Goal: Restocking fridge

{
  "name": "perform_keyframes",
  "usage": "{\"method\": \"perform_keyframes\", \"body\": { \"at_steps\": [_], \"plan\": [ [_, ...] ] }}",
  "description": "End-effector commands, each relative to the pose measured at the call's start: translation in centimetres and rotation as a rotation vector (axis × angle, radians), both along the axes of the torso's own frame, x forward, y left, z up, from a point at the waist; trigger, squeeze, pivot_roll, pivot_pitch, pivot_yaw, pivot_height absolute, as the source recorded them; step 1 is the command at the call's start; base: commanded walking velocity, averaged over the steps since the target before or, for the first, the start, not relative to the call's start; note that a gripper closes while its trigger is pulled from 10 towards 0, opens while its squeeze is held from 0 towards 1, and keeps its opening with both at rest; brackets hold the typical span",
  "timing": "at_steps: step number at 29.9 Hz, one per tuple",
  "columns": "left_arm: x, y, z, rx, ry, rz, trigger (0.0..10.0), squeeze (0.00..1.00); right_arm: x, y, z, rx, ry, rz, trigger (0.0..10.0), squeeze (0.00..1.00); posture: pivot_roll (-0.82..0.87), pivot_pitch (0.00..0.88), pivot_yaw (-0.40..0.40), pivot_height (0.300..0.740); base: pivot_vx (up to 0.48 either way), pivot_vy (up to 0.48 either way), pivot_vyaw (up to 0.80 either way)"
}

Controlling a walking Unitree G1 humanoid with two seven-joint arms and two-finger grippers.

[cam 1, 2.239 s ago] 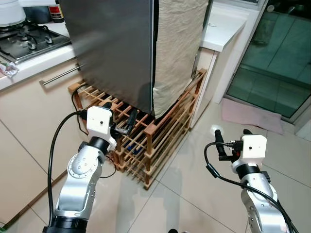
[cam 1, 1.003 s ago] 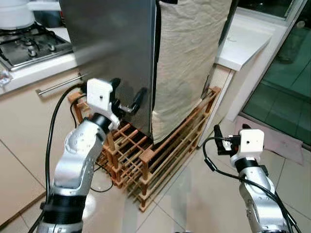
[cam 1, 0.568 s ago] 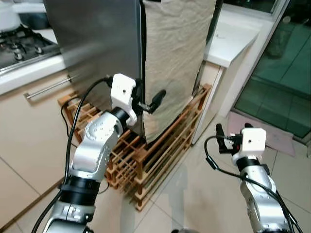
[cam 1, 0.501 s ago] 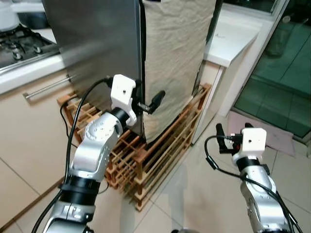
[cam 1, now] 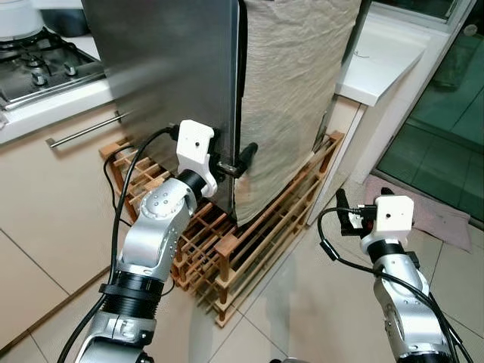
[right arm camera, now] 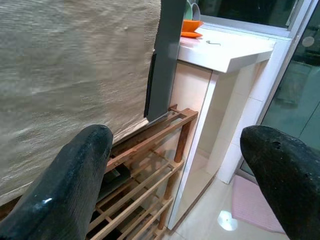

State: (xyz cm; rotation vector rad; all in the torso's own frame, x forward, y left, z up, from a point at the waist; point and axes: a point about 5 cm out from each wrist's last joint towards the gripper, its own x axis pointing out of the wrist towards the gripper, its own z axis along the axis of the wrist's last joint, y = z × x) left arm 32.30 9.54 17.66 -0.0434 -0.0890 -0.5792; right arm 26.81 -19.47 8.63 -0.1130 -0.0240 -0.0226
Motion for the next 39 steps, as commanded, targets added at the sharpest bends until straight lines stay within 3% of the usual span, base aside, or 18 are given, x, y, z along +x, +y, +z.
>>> {"method": "perform_keyframes", "body": {
  "at_steps": [1,16,17,22,26,29,34,37,39],
  "plan": [
    [-0.4,-0.6,0.6,-0.001,-0.015,-0.042,10.0,0.00,-0.2,-0.5,-0.3,-0.010,0.012,-0.014,10.0,0.00,-0.08,0.000,-0.033,0.740,0.000,0.000,0.00],
    [-0.4,-1.6,-0.3,0.040,-0.001,-0.053,10.0,0.00,-0.2,-0.6,-0.8,-0.012,0.027,-0.016,10.0,0.00,-0.08,0.000,-0.034,0.740,0.000,0.000,0.00],
    [0.4,-2.5,-1.1,0.078,0.015,-0.032,10.0,0.00,-0.1,-0.4,-0.9,-0.010,0.031,-0.010,10.0,0.00,-0.08,0.000,-0.033,0.740,0.000,0.000,0.00],
    [1.0,-4.7,-1.7,0.122,0.035,-0.054,10.0,0.00,0.0,-0.3,-1.2,-0.008,0.038,-0.006,10.0,0.00,-0.09,0.000,-0.032,0.740,0.000,0.000,0.00],
    [1.0,-6.4,-0.8,0.057,0.033,-0.121,10.0,0.00,-0.4,-0.7,-2.0,-0.006,0.079,-0.002,10.0,0.00,-0.10,0.000,-0.032,0.740,0.000,0.000,0.00],
    [0.5,-7.7,1.1,-0.018,-0.024,-0.231,10.0,0.00,-0.9,-1.2,-3.2,-0.015,0.137,0.005,10.0,0.00,-0.10,0.000,-0.032,0.740,0.000,0.000,0.00],
    [0.0,-8.0,2.1,-0.060,-0.060,-0.305,10.0,0.00,-1.3,-1.6,-4.1,-0.029,0.182,0.011,10.0,0.00,-0.11,0.000,-0.032,0.740,0.000,0.000,0.00],
    [-1.2,-8.4,3.6,-0.103,-0.113,-0.458,10.0,0.00,-1.9,-2.1,-5.3,-0.038,0.242,0.008,10.0,0.00,-0.10,0.000,-0.032,0.740,0.000,0.000,0.00],
    [-1.5,-8.4,3.8,-0.103,-0.119,-0.485,10.0,0.00,-1.9,-2.2,-5.5,-0.039,0.253,0.013,10.0,0.00,-0.10,0.000,-0.032,0.740,0.000,0.000,0.00]
  ]
}}
